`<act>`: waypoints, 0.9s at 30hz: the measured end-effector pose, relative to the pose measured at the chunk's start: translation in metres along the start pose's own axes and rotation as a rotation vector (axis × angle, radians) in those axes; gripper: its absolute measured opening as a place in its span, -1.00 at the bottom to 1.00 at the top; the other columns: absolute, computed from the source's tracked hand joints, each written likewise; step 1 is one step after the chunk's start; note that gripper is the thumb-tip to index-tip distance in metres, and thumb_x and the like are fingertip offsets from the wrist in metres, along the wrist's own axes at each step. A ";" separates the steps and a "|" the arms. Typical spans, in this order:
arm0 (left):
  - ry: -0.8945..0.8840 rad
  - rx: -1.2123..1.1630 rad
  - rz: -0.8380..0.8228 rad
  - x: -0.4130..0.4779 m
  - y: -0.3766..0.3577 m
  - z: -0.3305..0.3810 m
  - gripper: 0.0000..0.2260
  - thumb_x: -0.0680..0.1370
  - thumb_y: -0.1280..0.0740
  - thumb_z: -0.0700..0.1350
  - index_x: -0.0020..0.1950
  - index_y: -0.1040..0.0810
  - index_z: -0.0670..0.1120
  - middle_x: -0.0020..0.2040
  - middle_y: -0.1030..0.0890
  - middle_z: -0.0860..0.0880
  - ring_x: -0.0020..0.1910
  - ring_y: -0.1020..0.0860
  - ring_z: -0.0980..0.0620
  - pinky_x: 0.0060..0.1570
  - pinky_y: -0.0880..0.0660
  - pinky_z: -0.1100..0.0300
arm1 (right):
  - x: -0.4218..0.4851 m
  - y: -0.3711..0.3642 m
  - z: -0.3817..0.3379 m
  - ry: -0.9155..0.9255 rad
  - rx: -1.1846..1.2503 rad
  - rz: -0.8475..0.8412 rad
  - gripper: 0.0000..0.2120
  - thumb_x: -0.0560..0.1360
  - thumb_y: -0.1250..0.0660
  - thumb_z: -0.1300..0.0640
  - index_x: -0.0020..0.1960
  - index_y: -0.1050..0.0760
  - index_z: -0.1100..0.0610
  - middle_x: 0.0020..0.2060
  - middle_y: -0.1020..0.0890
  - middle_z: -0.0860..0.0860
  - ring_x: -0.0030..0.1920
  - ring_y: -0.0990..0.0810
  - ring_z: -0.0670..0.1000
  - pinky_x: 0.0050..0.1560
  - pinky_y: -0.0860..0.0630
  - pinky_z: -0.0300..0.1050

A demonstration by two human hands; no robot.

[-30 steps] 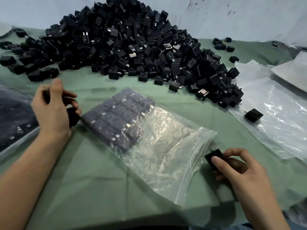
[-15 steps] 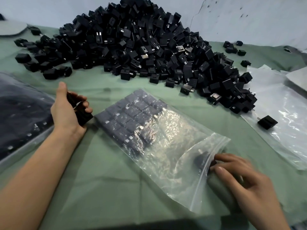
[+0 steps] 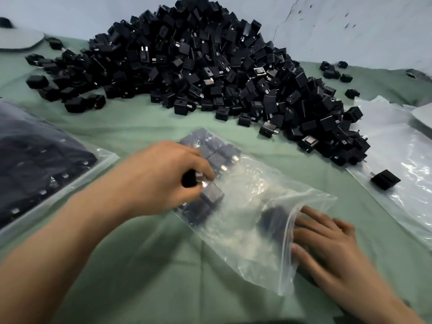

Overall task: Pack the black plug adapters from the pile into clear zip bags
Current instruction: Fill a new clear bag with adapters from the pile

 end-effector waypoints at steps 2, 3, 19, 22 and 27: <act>0.026 0.119 -0.085 0.007 -0.012 0.004 -0.79 0.49 -0.27 0.02 0.08 -0.60 0.16 0.00 -0.59 0.23 0.02 -0.52 0.18 0.02 -0.50 0.12 | 0.000 0.003 -0.004 0.053 0.044 0.026 -0.62 0.59 -0.01 -0.20 -0.04 -0.57 -0.11 0.11 -0.58 -0.19 0.29 -0.39 -0.12 0.08 -0.26 -0.13; 0.047 0.148 -0.099 0.008 -0.016 0.003 -0.80 0.49 -0.26 0.02 0.08 -0.59 0.16 0.02 -0.58 0.21 0.05 -0.51 0.16 0.03 -0.50 0.08 | 0.000 0.005 -0.006 0.079 0.064 0.046 -0.66 0.61 0.00 -0.19 -0.03 -0.52 -0.13 0.09 -0.58 -0.17 0.28 -0.40 -0.11 0.08 -0.28 -0.13; 0.011 -0.052 -0.061 0.018 -0.038 0.119 -0.47 0.41 -0.16 0.44 -0.33 -0.31 -0.04 -0.31 -0.46 0.09 -0.32 -0.44 0.04 -0.33 -0.26 0.14 | -0.003 0.003 -0.005 0.146 0.243 -0.036 -0.63 0.61 -0.06 -0.10 0.08 -0.57 0.05 0.16 -0.55 -0.02 0.21 -0.51 -0.01 0.11 -0.42 -0.04; 0.018 -0.002 -0.028 0.025 -0.046 0.130 -0.73 0.54 -0.24 0.10 -0.23 -0.25 0.01 -0.14 -0.48 0.00 -0.18 -0.43 -0.11 -0.32 -0.15 0.11 | -0.006 0.004 -0.006 0.153 0.256 -0.051 -0.55 0.62 -0.07 -0.12 0.05 -0.60 0.17 0.16 -0.56 0.01 0.20 -0.53 0.02 0.09 -0.45 -0.07; -0.049 0.068 0.009 0.016 -0.038 0.141 -0.73 0.54 -0.23 0.02 -0.24 -0.17 0.03 -0.31 -0.19 0.02 -0.29 -0.22 -0.04 -0.44 0.04 0.21 | -0.008 0.010 -0.013 0.192 0.250 -0.063 -0.61 0.63 -0.07 -0.09 0.01 -0.59 0.10 0.15 -0.53 -0.11 0.20 -0.50 -0.10 0.18 -0.38 -0.30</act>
Point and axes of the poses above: each hand's wrist, its own x-axis towards the middle knuckle, its own y-axis out of the back of the hand, z = x × y, the point moved 4 cm from there along x, towards the middle knuckle
